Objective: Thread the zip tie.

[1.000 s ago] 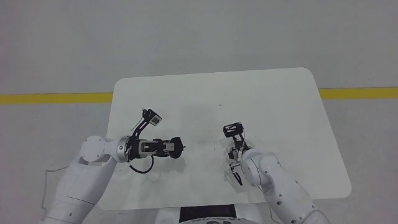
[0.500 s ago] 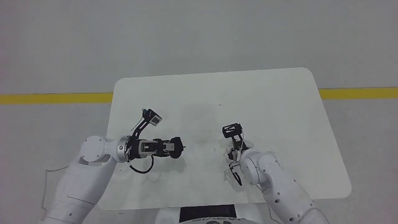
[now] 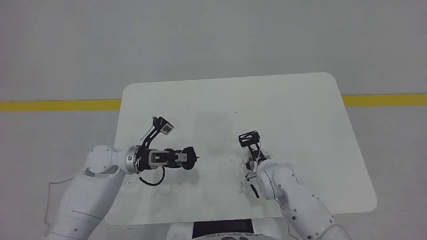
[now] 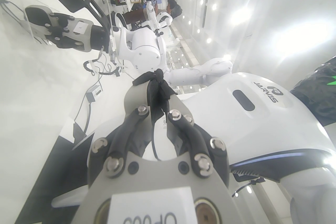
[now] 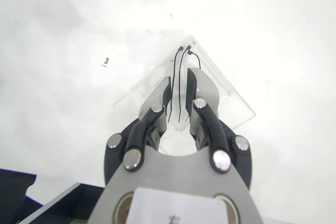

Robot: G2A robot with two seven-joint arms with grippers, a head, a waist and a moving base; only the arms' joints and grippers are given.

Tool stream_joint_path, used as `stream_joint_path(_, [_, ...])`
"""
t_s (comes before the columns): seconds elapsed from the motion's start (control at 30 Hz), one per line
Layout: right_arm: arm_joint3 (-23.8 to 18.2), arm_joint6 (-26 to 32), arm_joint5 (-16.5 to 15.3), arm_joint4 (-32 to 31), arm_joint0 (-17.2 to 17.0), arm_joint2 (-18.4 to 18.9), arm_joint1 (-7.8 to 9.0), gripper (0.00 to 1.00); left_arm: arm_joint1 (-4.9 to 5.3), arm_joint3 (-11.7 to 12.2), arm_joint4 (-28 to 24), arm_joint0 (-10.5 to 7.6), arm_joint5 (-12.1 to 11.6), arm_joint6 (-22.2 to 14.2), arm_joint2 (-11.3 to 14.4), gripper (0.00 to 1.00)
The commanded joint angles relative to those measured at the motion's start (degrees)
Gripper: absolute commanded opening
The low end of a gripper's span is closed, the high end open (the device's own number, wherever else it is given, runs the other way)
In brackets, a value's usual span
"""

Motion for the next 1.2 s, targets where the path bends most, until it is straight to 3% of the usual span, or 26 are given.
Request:
stream_joint_path(0.0, [-0.2,0.09,0.07,-0.82,-0.12,-0.2,-0.05,0.17,0.0,0.0,0.0,0.0,0.0,0.0,0.0,0.0])
stream_joint_path(0.7, [1.13,1.45,-0.59,-2.14,0.38,-0.51,-0.88,0.1,0.0,0.0,0.0,0.0,0.0,0.0,0.0,0.0])
stream_joint_path(0.87, [1.34,1.47,-0.59,-2.13,0.49,-0.44,-1.09,0.0,0.0,0.0,0.0,0.0,0.0,0.0,0.0,0.0])
stream_joint_path(1.17, [-0.24,0.63,-0.88,-1.51,-0.47,0.63,-1.21,0.0,0.0,0.0,0.0,0.0,0.0,0.0,0.0,0.0])
